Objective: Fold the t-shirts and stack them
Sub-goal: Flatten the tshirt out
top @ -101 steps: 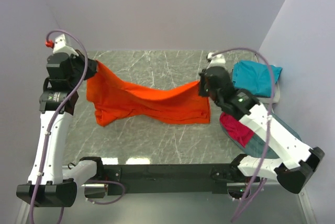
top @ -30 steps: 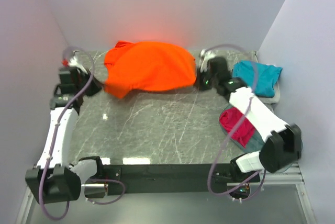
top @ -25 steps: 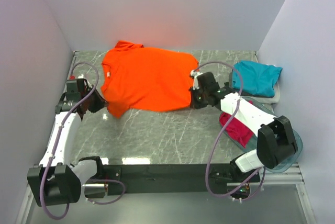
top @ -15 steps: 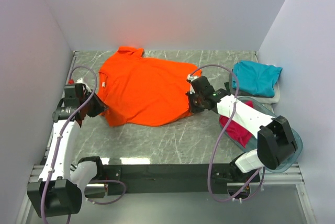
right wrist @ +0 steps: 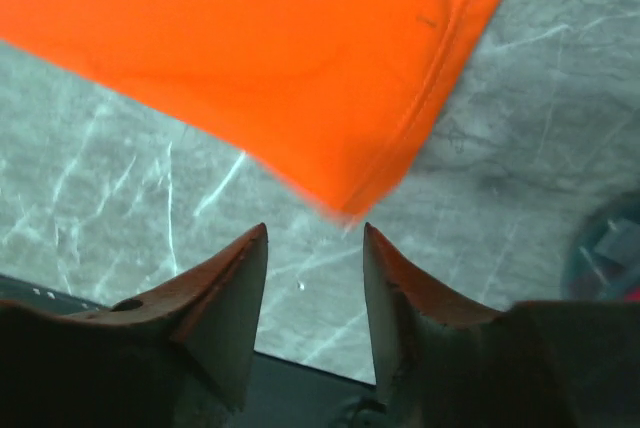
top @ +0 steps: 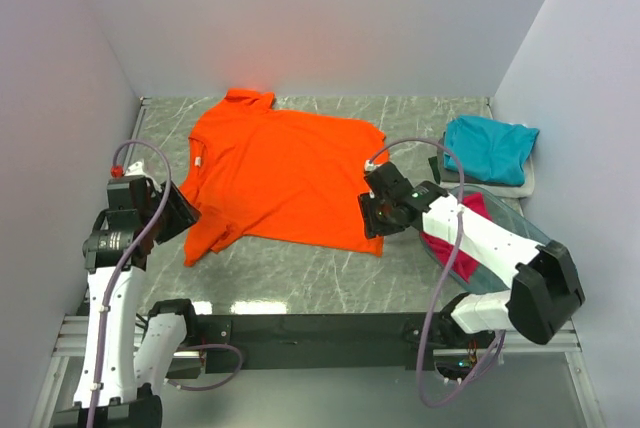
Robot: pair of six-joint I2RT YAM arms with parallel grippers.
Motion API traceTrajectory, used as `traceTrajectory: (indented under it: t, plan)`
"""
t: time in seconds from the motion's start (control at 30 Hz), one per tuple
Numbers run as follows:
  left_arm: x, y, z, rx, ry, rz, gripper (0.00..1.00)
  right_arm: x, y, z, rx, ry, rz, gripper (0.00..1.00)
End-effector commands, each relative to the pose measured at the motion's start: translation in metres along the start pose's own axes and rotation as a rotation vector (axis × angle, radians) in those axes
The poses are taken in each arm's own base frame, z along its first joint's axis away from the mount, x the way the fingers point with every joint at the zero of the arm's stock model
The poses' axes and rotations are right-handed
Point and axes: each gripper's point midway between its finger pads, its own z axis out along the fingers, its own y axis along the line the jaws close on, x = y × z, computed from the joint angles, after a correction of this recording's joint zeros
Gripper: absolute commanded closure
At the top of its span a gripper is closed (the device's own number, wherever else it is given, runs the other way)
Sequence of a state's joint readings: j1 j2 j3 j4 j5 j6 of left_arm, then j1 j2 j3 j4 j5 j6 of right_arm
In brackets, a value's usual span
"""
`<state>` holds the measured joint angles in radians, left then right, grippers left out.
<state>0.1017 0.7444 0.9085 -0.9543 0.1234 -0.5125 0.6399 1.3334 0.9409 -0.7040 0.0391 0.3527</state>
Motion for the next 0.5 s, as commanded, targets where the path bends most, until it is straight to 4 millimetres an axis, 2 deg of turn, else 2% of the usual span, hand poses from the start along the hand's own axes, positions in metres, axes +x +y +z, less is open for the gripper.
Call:
traceTrajectory:
  t: [0.0,0.07,0.1,0.17,0.2,0.37,0.47]
  plan:
    - [-0.010,-0.002,0.003,0.001,-0.038,-0.017,0.41,-0.018,0.005,-0.026,-0.009,-0.100,0.010,0.48]
    - [-0.017,-0.016,0.012,0.072,-0.055,-0.029,0.45,-0.029,0.018,-0.032,-0.072,-0.131,0.009,0.47]
    - [-0.008,-0.018,0.022,0.096,-0.017,-0.053,0.46,-0.037,0.026,-0.031,-0.106,-0.155,0.006,0.47]
    - [-0.011,-0.033,0.031,0.184,-0.022,-0.062,0.50,-0.044,0.040,-0.026,-0.134,-0.162,-0.014,0.47]
    - [-0.007,-0.033,0.037,0.186,-0.010,-0.076,0.50,-0.048,0.054,-0.024,-0.185,-0.167,-0.021,0.47]
    - [-0.005,-0.031,0.045,0.137,-0.015,-0.064,0.50,-0.046,0.100,0.000,-0.296,-0.116,-0.060,0.48]
    - [0.007,-0.036,0.047,0.091,-0.025,-0.028,0.53,-0.041,0.110,0.009,-0.313,-0.086,-0.068,0.48]
